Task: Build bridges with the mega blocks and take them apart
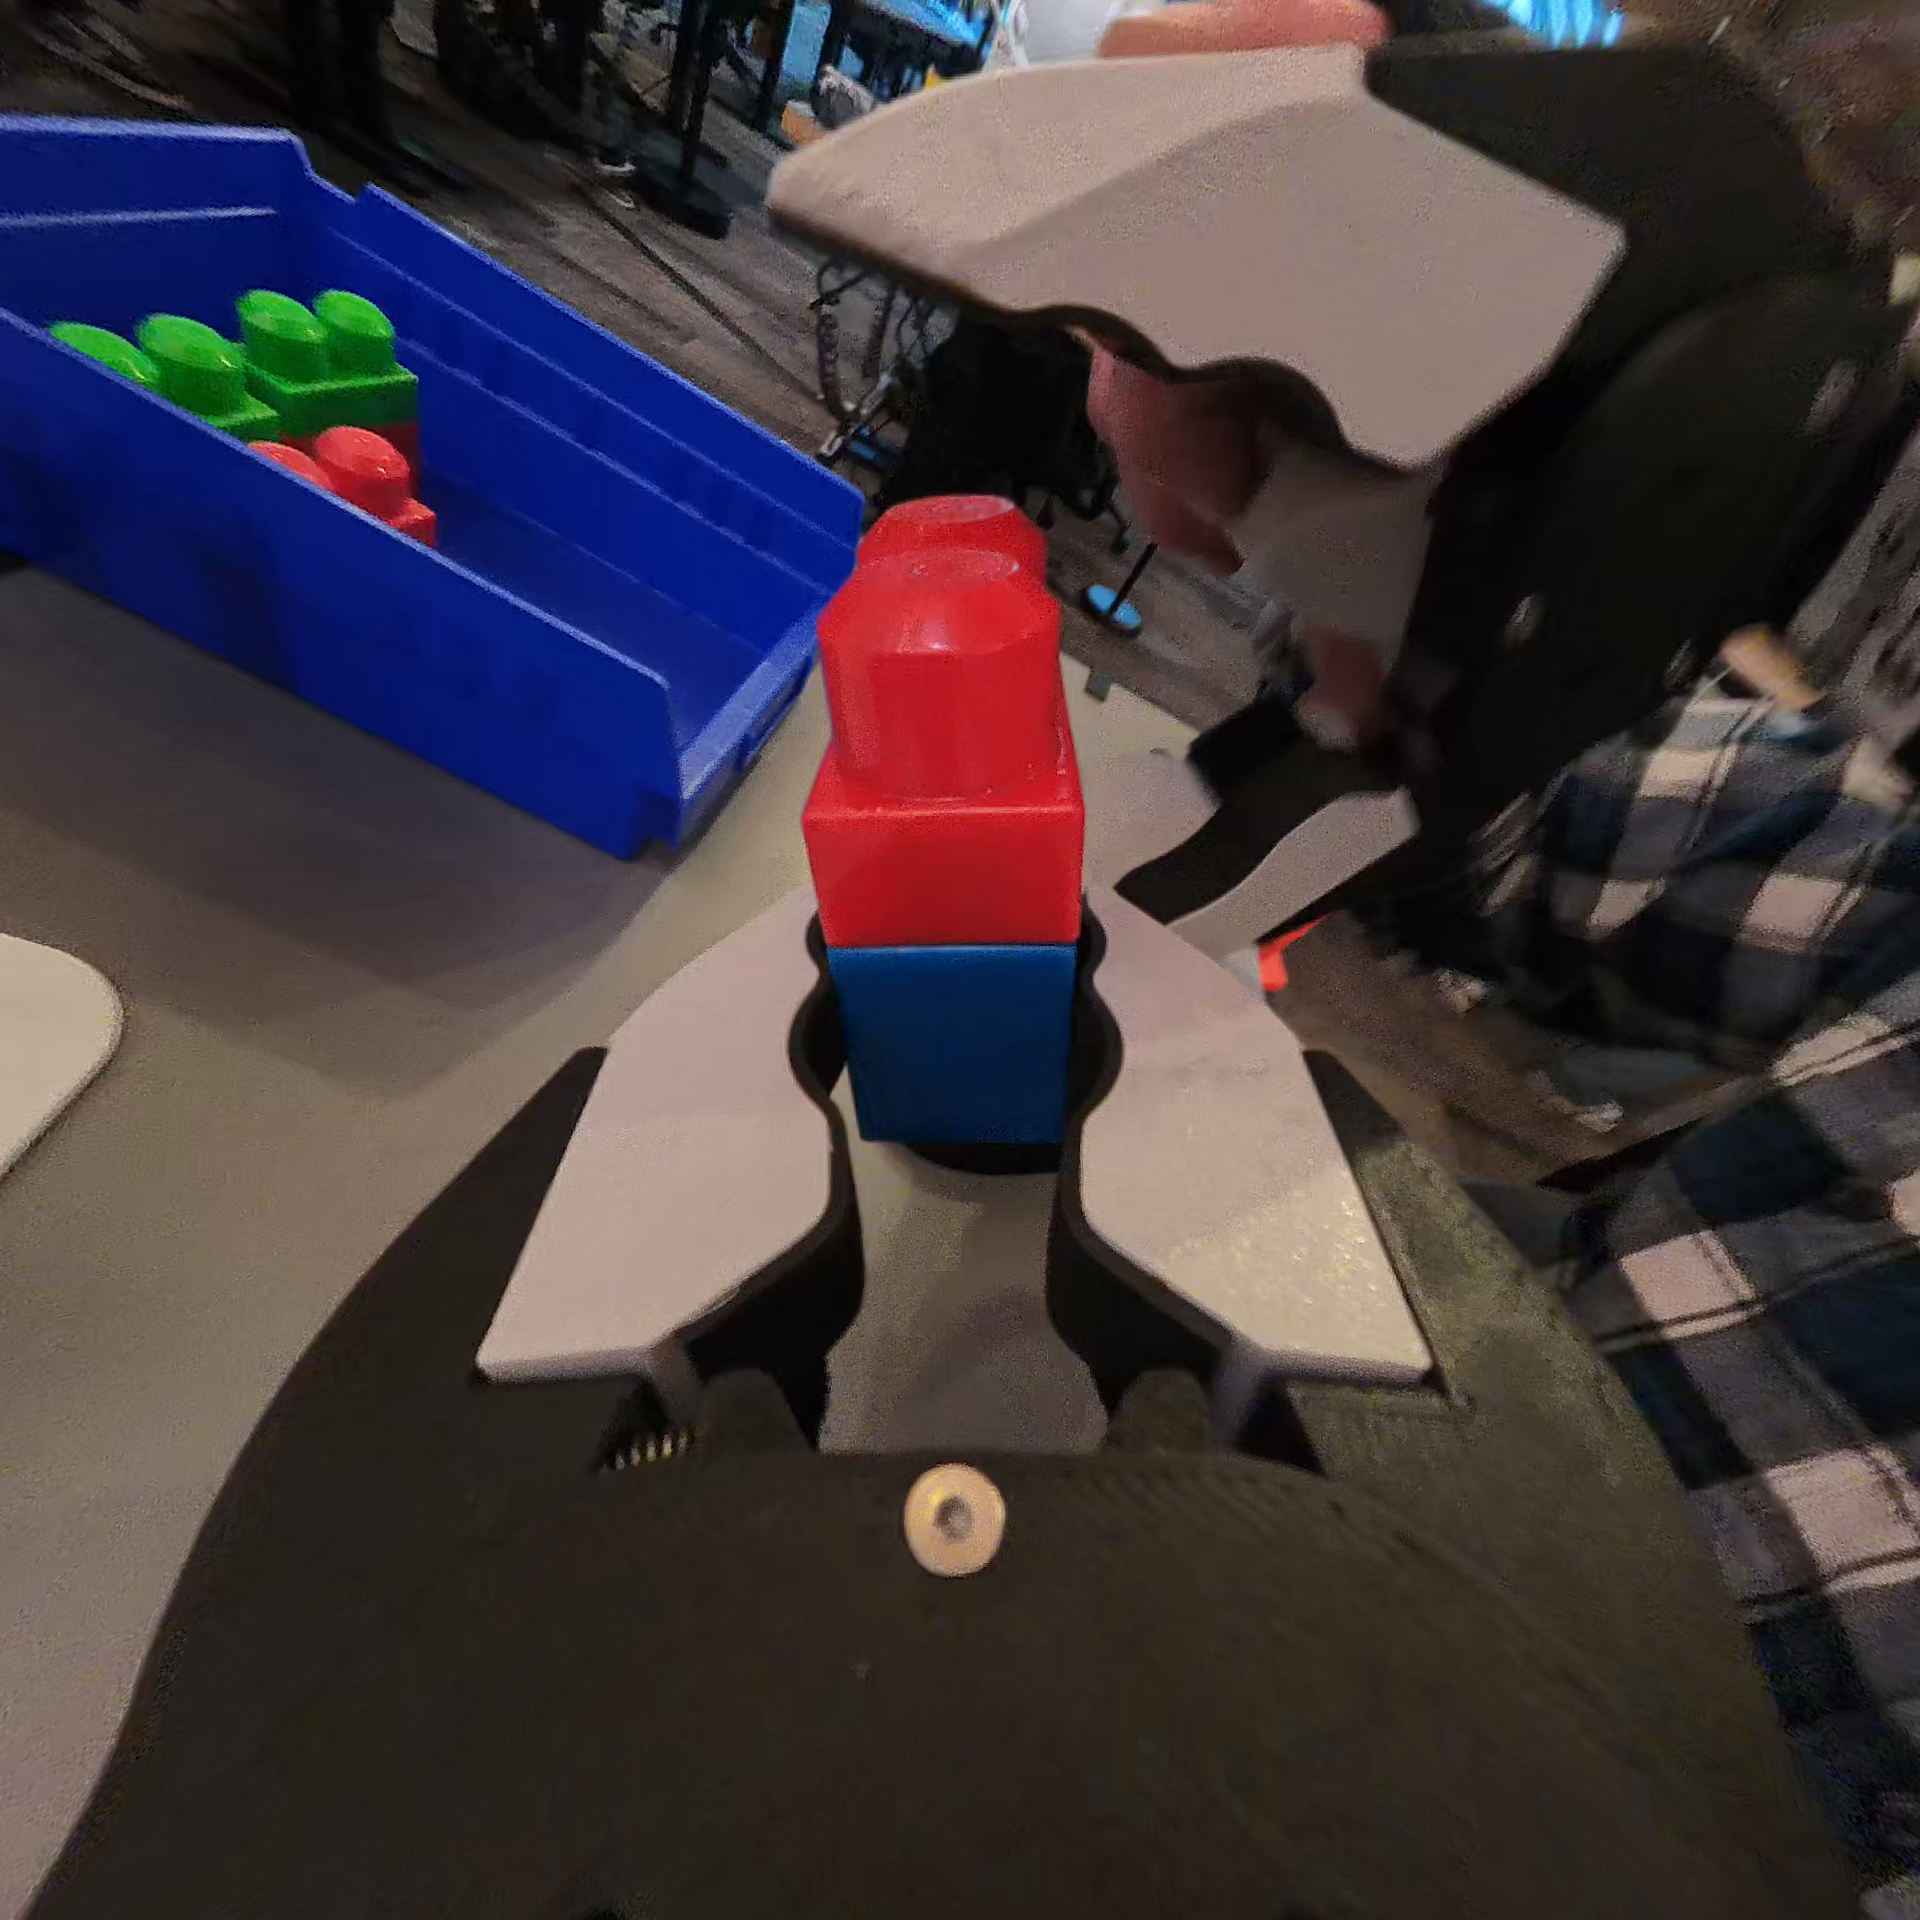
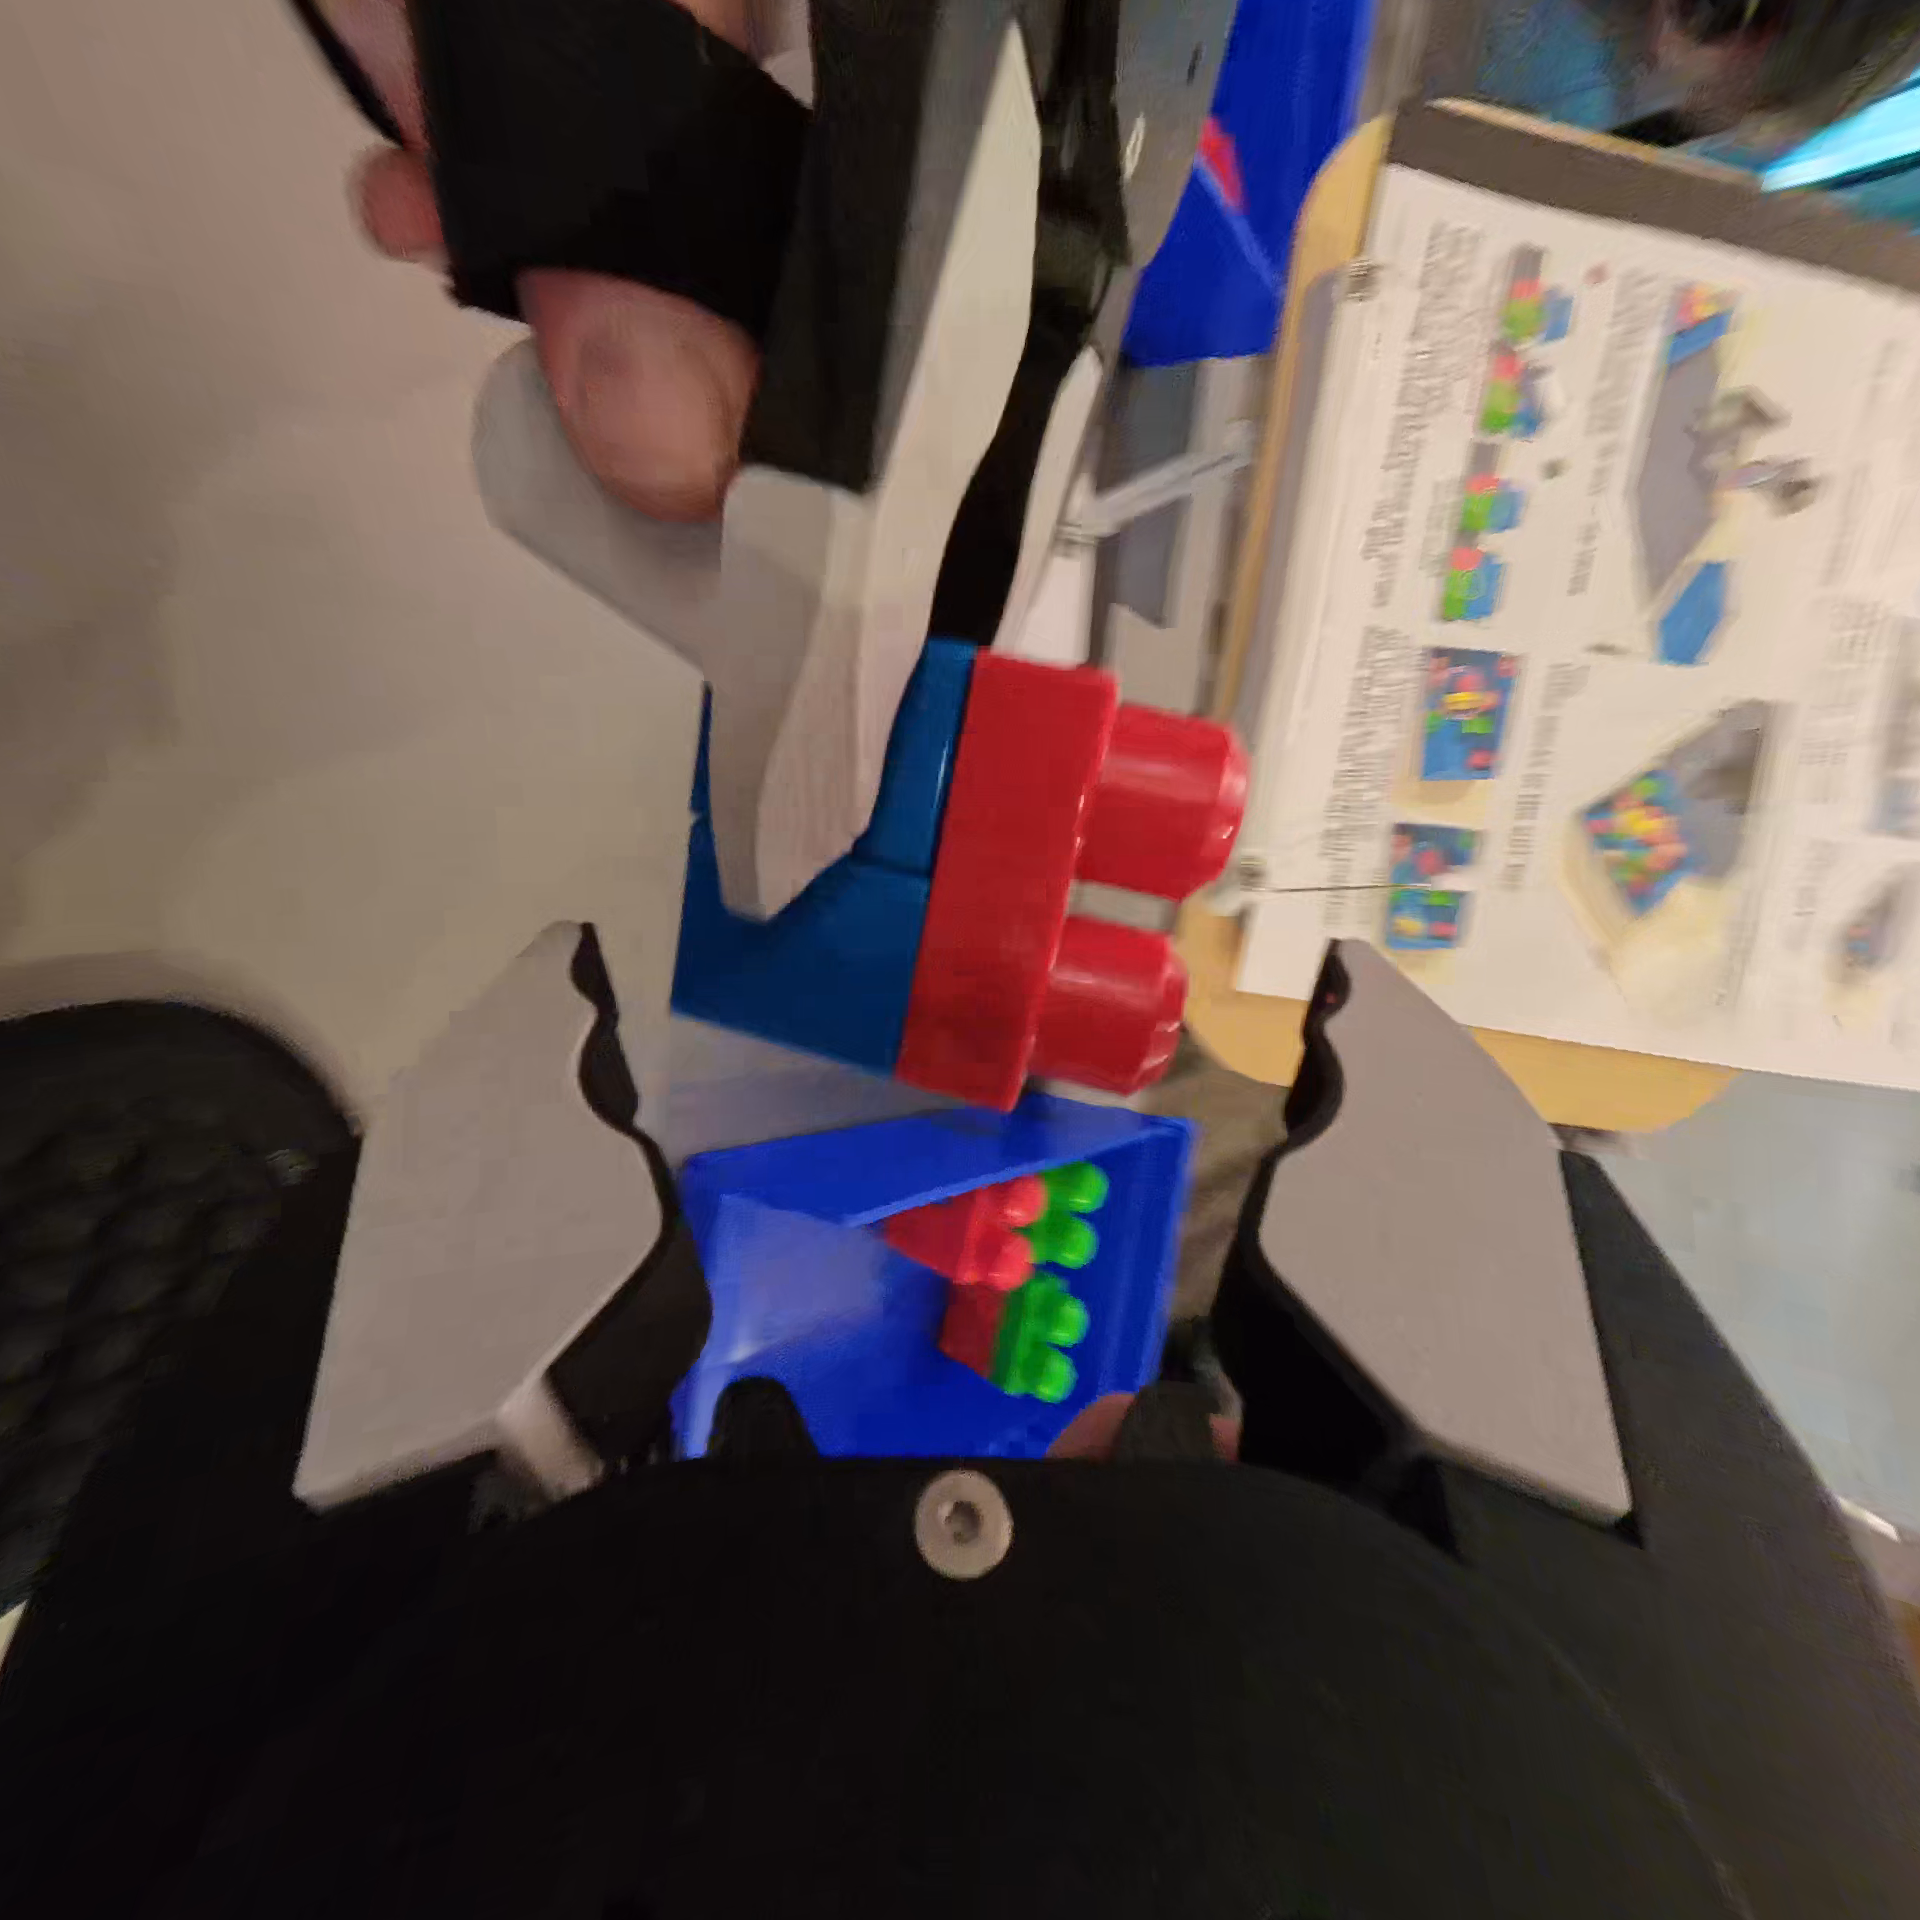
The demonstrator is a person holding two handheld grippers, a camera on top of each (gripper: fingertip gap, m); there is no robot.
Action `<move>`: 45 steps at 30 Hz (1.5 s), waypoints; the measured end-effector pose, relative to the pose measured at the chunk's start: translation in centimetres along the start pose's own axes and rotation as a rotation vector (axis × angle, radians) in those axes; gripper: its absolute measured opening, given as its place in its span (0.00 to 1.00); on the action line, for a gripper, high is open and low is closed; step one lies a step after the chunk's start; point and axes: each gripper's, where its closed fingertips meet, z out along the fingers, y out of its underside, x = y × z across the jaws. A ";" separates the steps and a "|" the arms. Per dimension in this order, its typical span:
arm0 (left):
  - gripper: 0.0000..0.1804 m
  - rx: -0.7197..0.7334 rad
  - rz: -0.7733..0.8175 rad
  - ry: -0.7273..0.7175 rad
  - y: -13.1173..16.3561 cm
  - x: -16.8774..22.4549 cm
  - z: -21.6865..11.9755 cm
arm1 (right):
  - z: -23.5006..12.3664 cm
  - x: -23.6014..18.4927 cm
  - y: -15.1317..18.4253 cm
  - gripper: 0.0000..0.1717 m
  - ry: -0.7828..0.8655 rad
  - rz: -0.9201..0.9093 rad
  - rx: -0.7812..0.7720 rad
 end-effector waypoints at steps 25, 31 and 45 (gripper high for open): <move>0.21 -0.056 0.235 -0.010 -0.4 0.4 -0.6 | -1.7 -0.5 -1.5 0.21 -0.709 0.324 0.275; 0.21 -0.039 0.234 -0.029 -0.4 0.4 -0.7 | -1.5 -0.9 -1.5 0.21 -0.703 0.331 0.277; 0.23 0.162 0.070 0.113 -1.7 -0.1 -2.7 | -1.4 2.3 -1.7 0.21 -0.768 0.575 0.478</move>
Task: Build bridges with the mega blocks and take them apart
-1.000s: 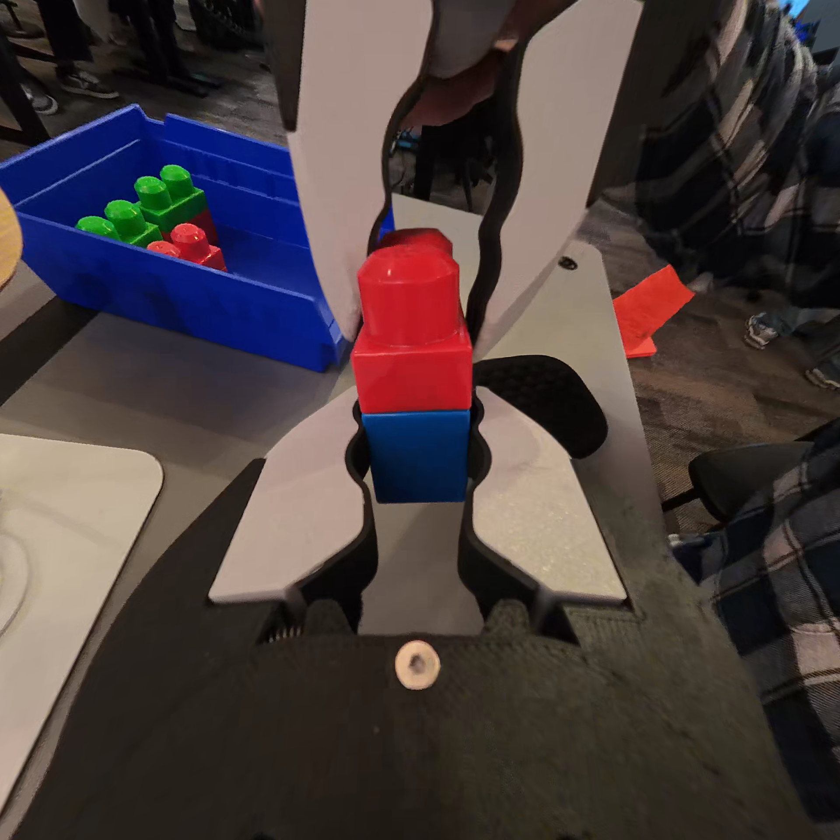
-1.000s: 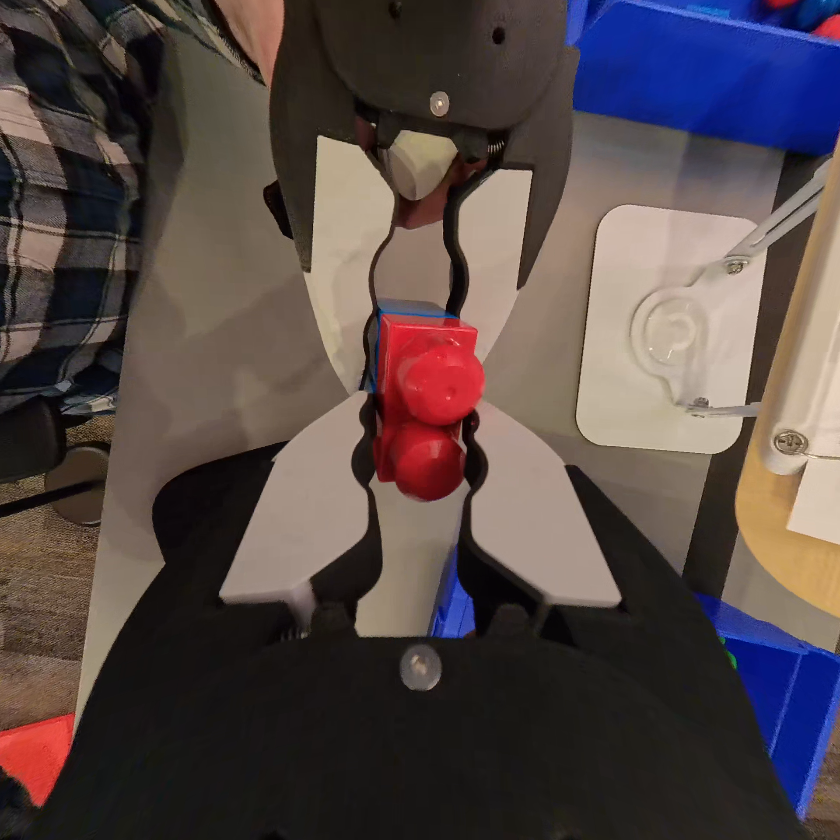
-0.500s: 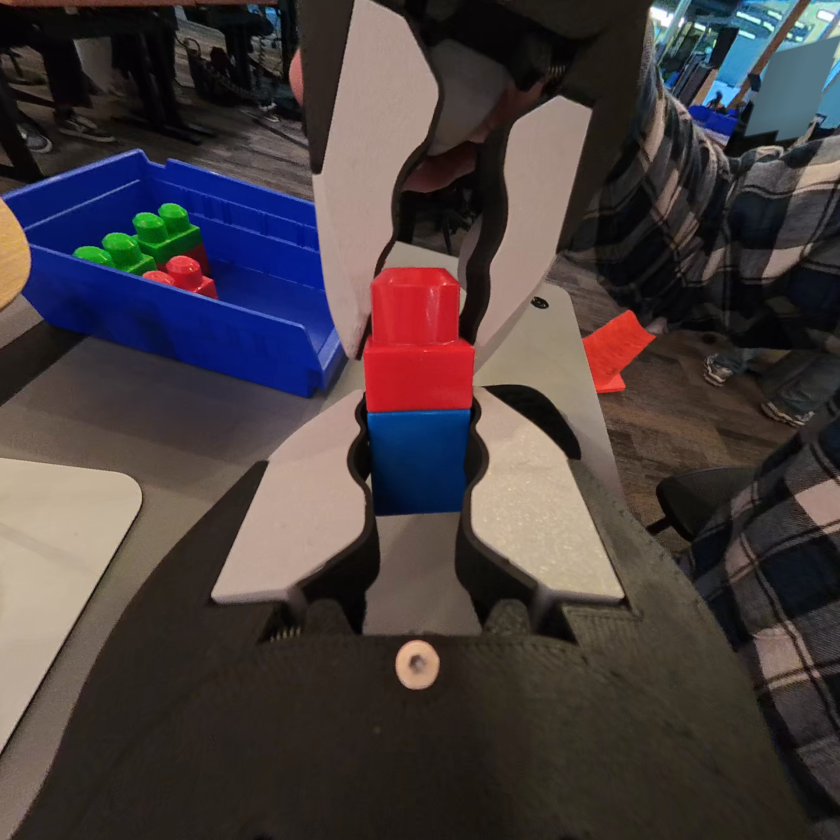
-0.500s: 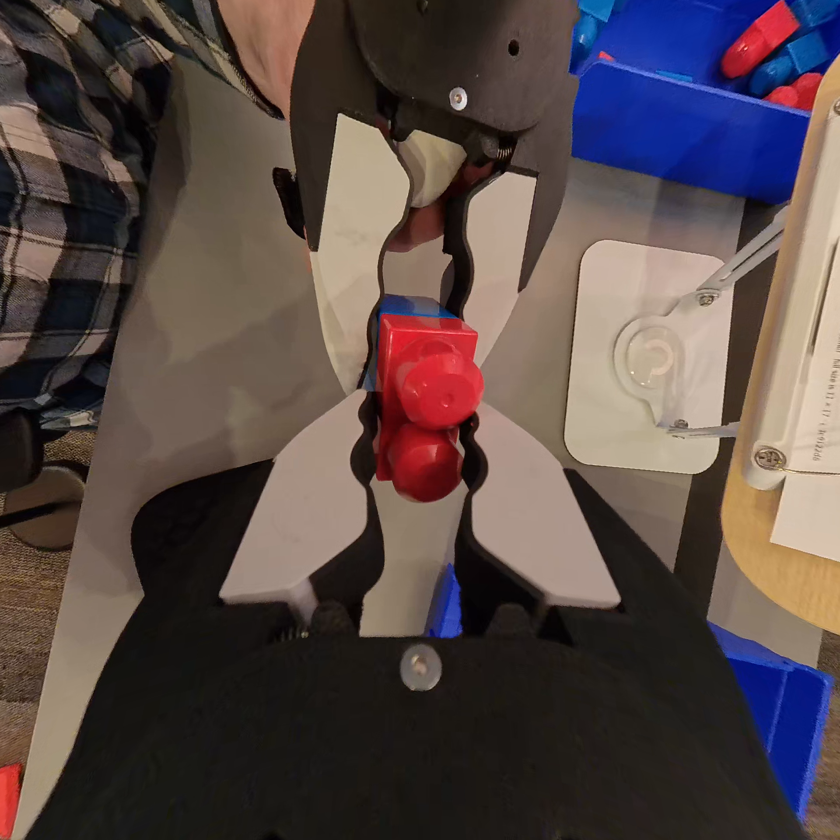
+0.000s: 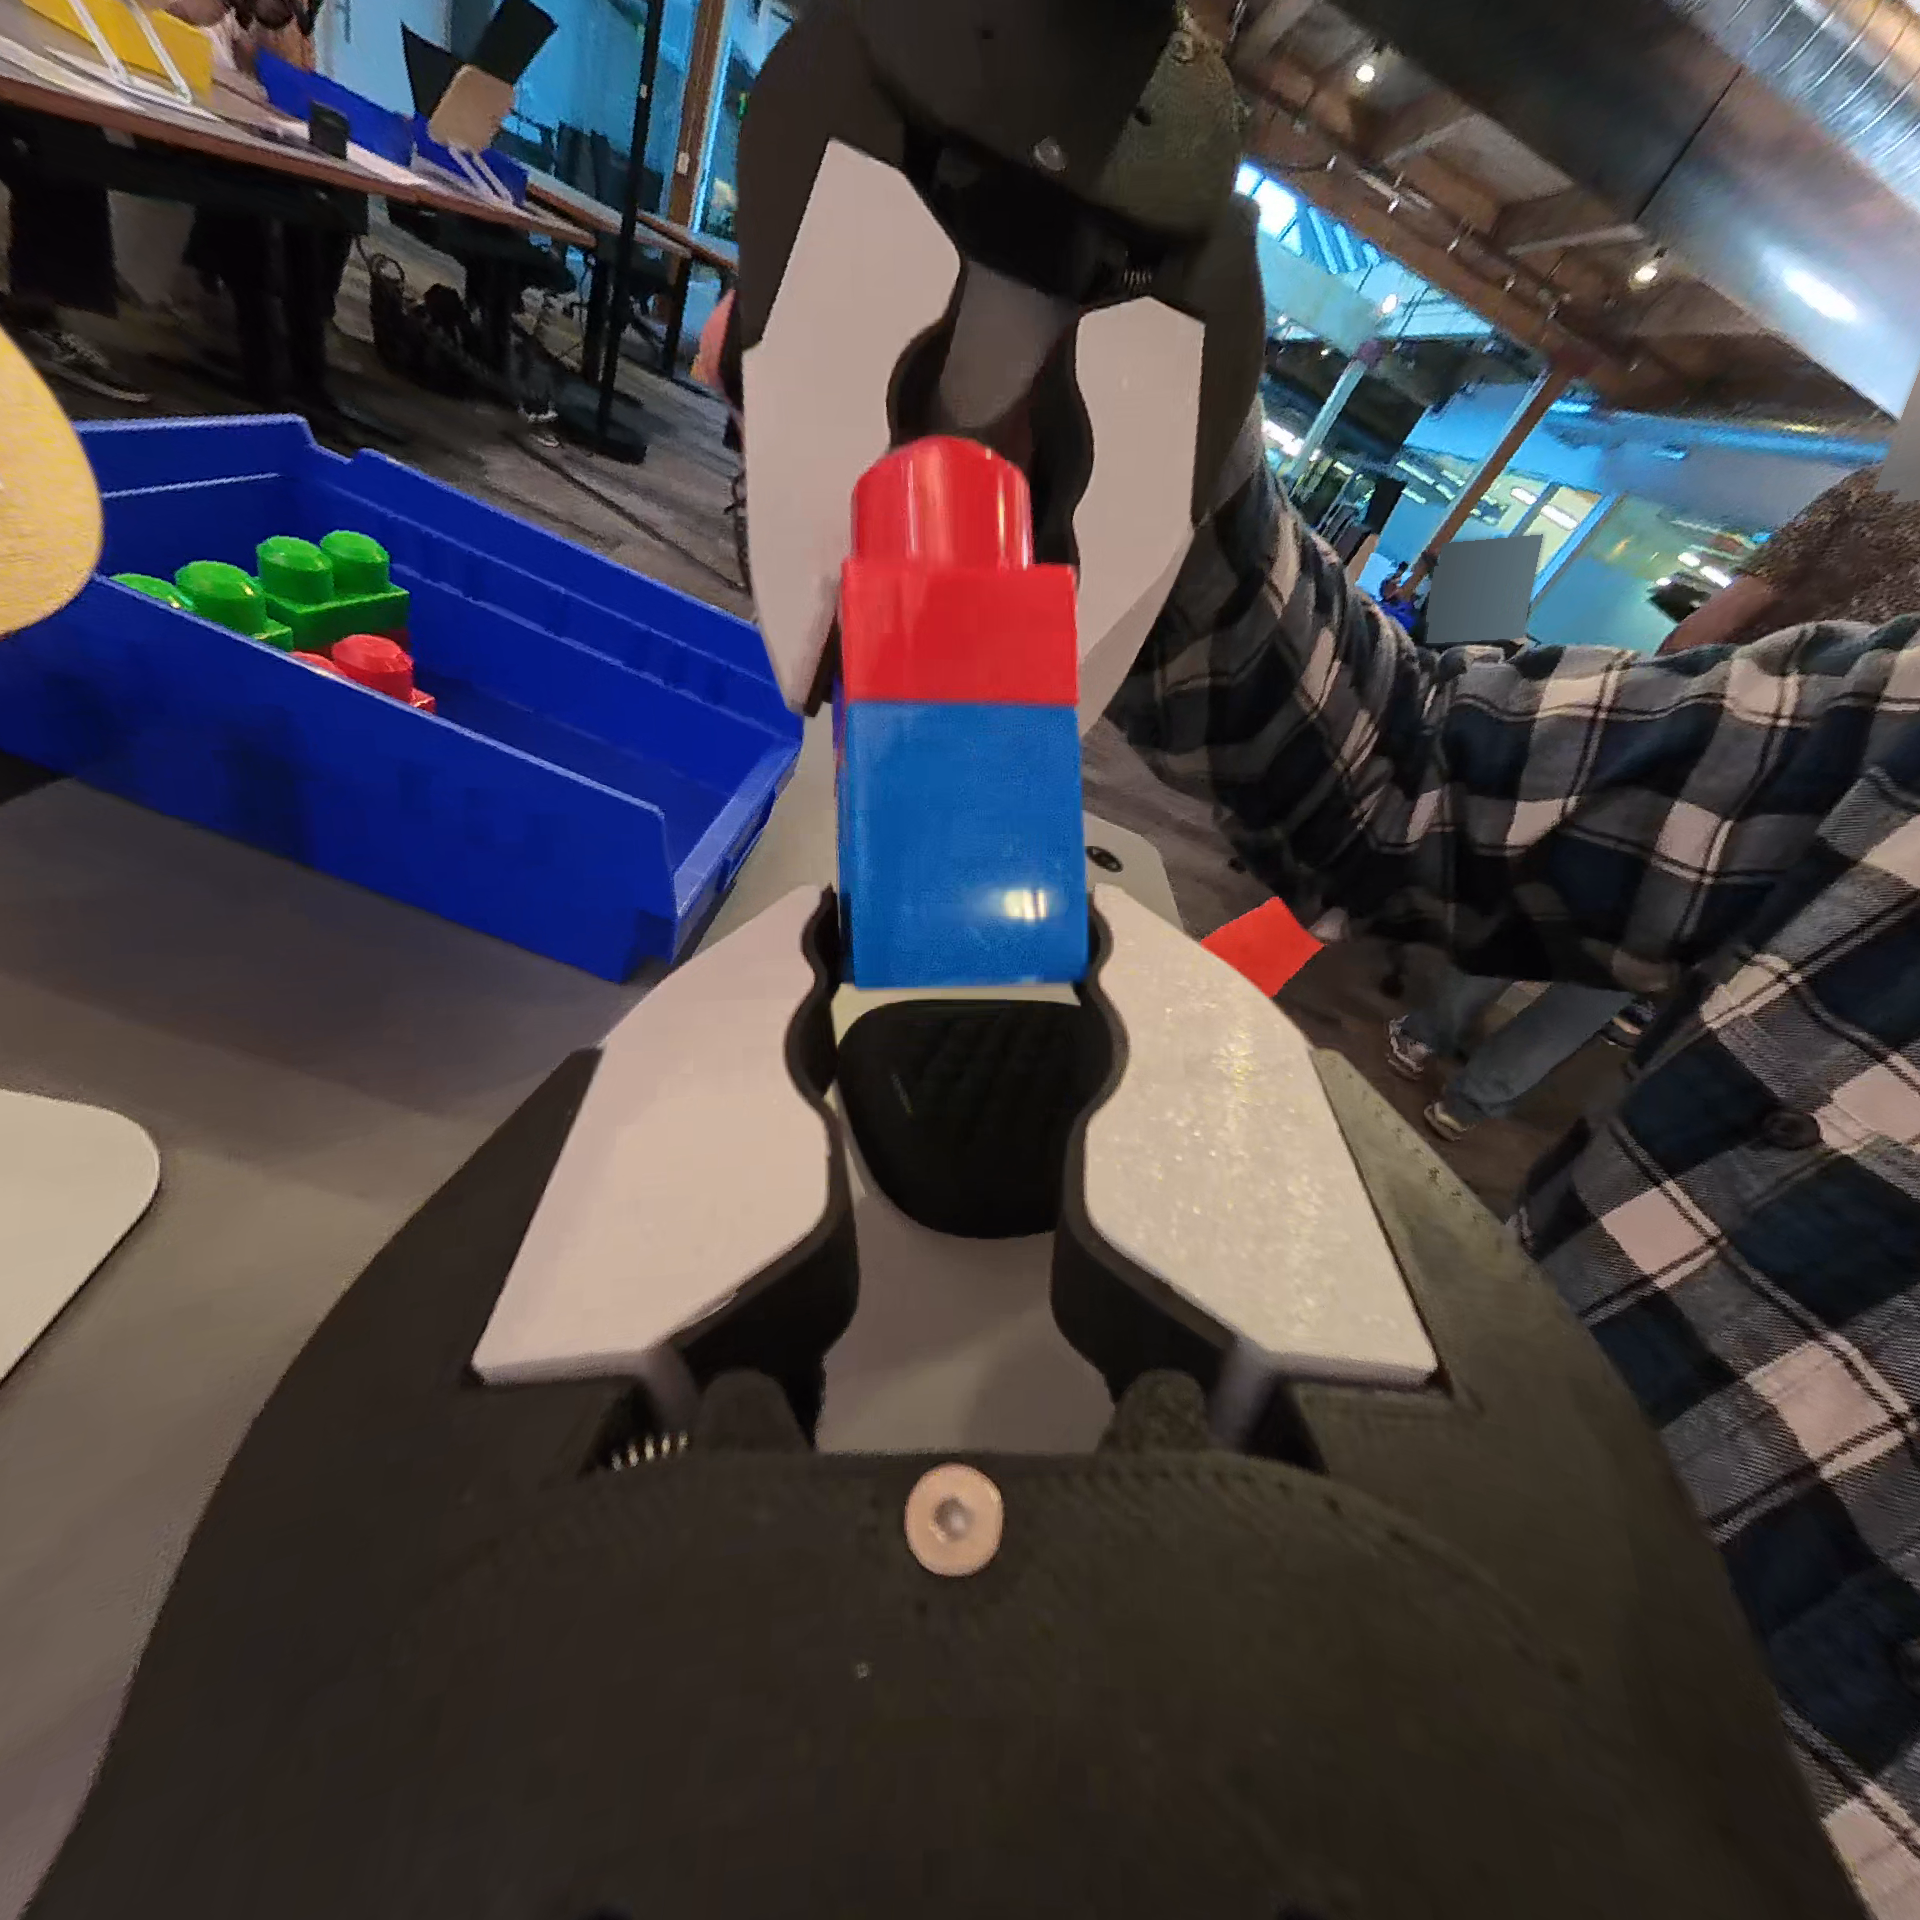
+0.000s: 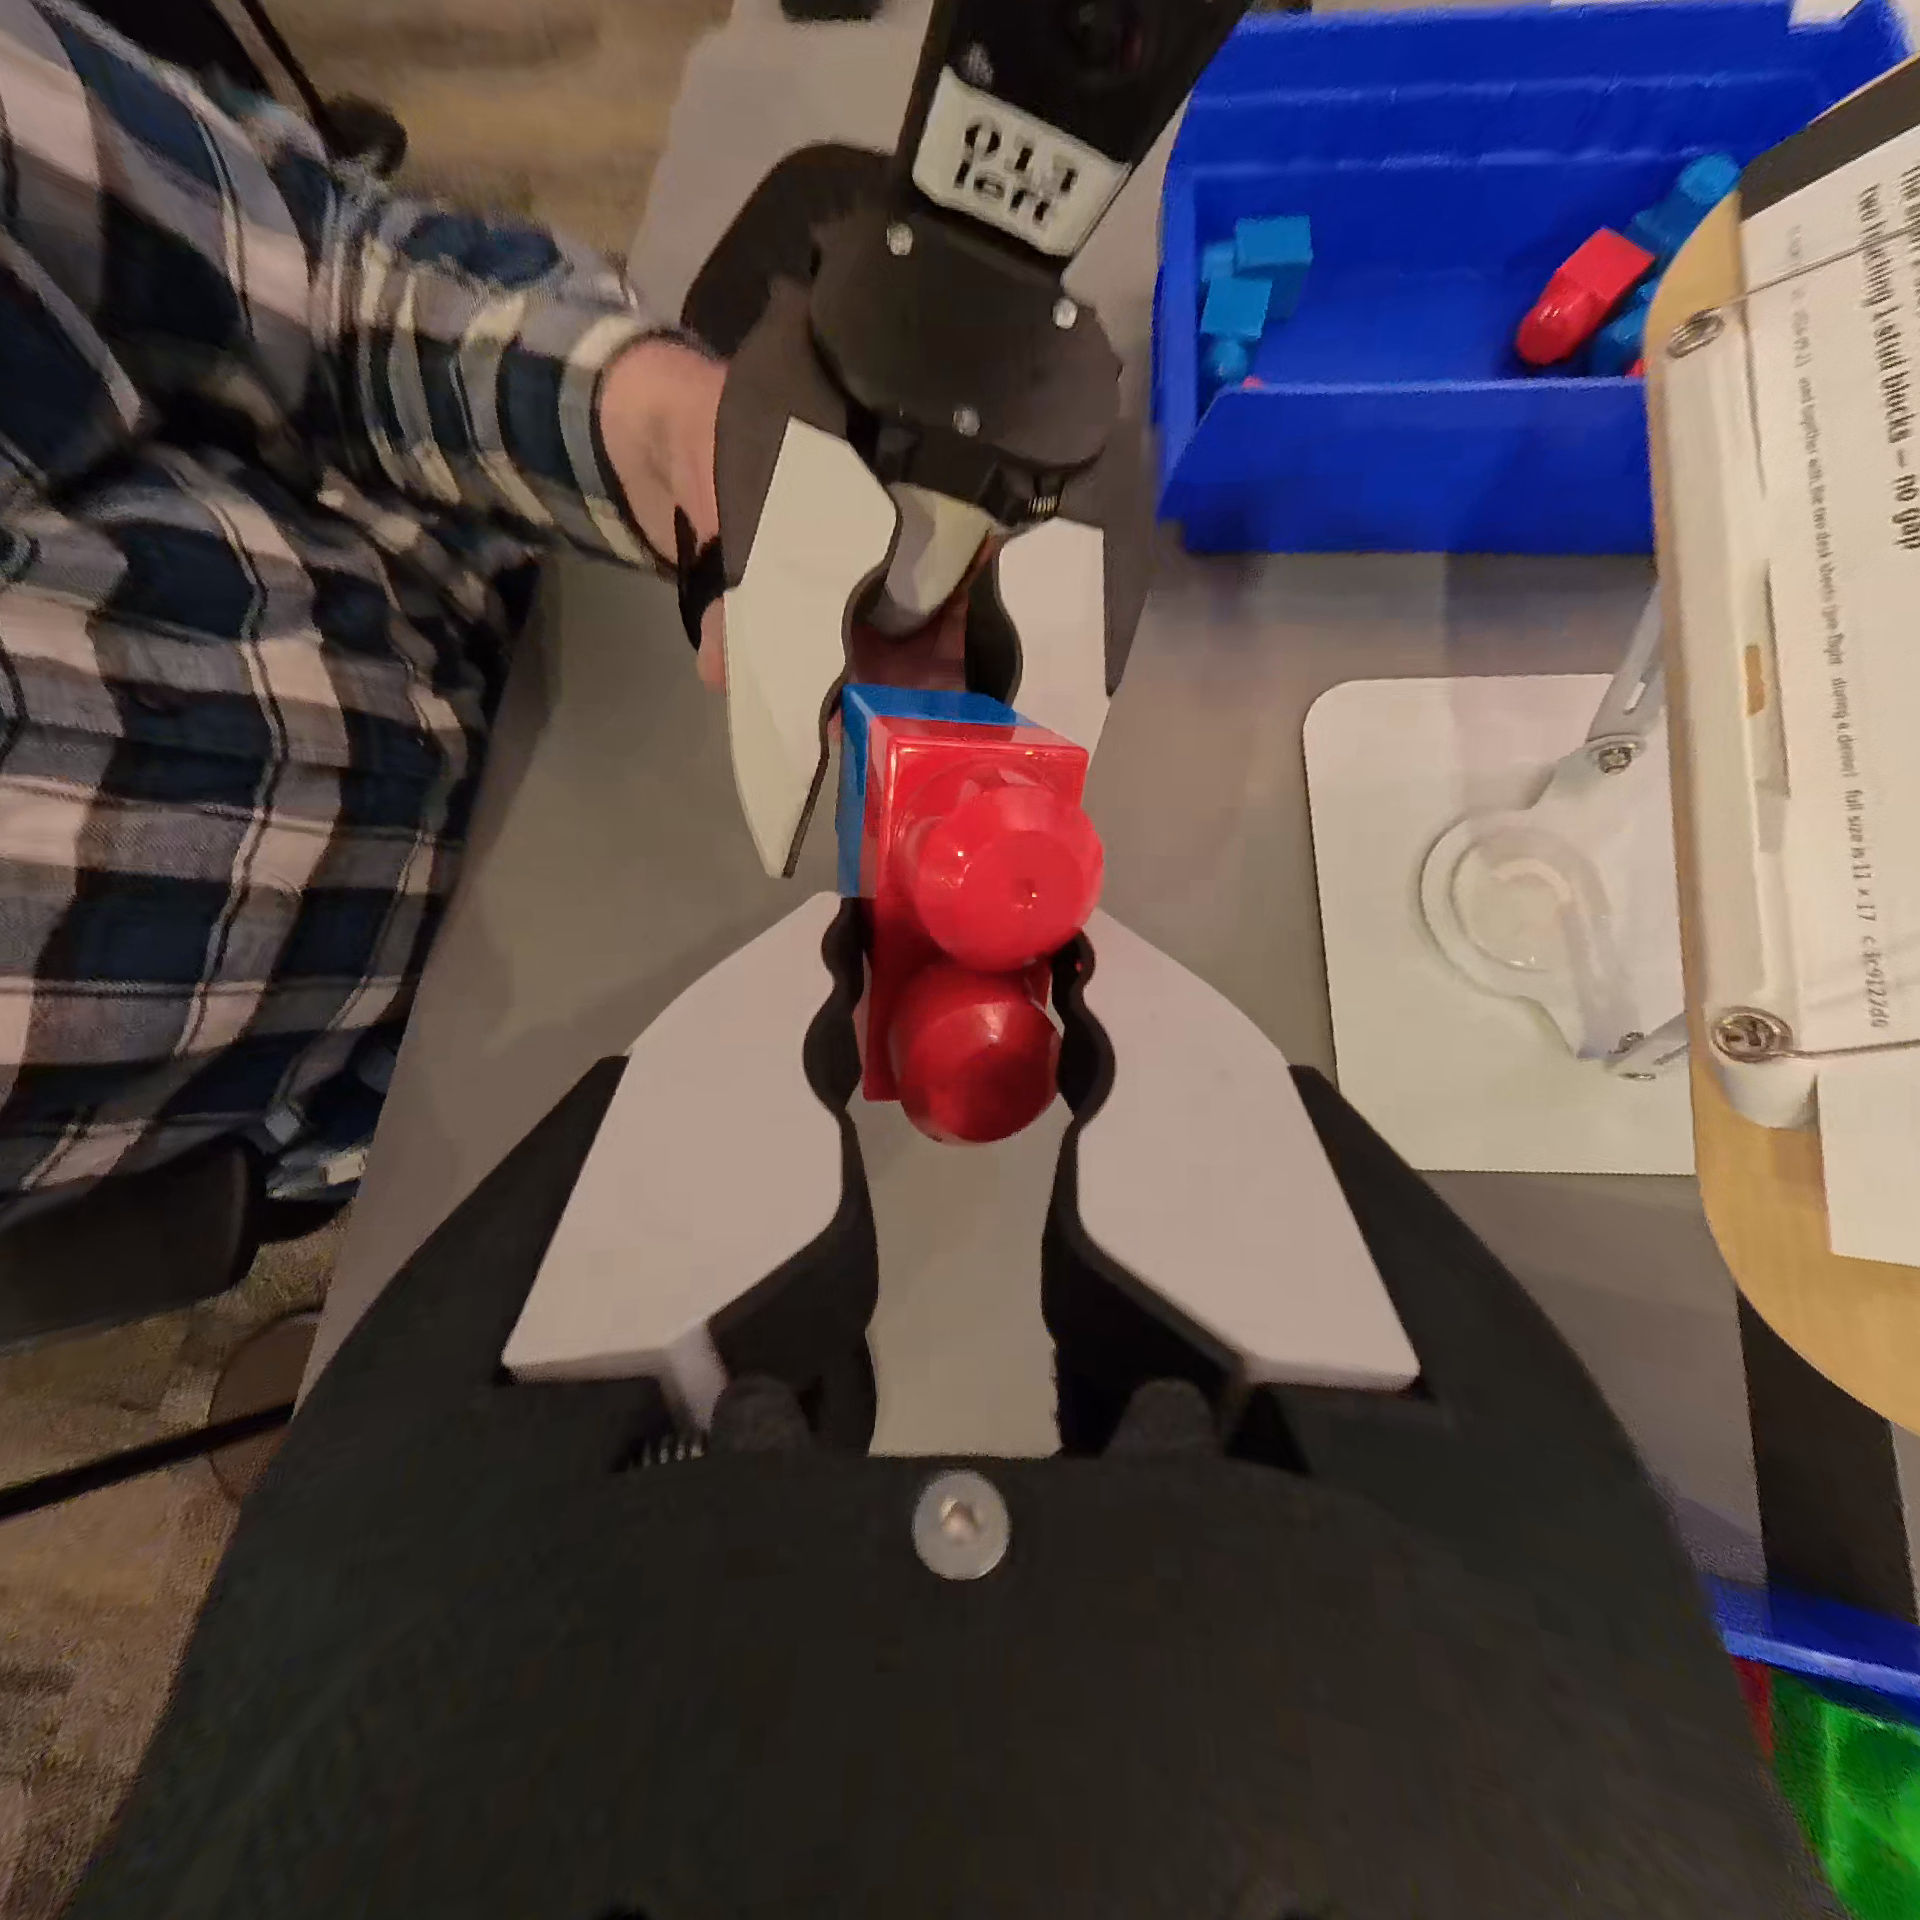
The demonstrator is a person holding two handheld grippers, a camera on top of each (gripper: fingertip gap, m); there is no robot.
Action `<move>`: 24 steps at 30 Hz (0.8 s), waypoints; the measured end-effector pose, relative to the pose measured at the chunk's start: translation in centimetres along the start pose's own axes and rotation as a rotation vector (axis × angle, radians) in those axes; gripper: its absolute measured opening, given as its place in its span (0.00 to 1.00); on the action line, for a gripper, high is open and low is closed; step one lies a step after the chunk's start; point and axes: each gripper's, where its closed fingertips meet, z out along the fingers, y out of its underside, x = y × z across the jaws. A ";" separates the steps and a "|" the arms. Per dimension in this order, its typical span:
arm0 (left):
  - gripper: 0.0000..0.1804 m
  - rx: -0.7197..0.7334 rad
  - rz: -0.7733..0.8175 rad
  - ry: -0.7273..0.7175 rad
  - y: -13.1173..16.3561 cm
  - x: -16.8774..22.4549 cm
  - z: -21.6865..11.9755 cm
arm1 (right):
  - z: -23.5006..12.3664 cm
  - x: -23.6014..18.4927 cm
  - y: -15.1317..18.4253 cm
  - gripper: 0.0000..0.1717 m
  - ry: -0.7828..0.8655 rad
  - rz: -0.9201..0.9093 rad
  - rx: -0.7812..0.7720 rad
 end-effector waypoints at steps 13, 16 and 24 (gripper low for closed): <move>0.19 -0.013 0.070 -0.032 -0.4 0.2 0.3 | -0.7 -0.4 -0.4 0.21 -0.001 0.011 0.084; 0.19 -0.024 0.064 -0.035 -0.4 0.1 0.2 | -0.5 -0.1 -0.2 0.21 0.016 0.009 0.066; 0.20 0.019 -0.008 0.049 -0.4 0.3 -0.1 | 0.1 -0.2 -0.8 0.22 -0.088 0.097 0.038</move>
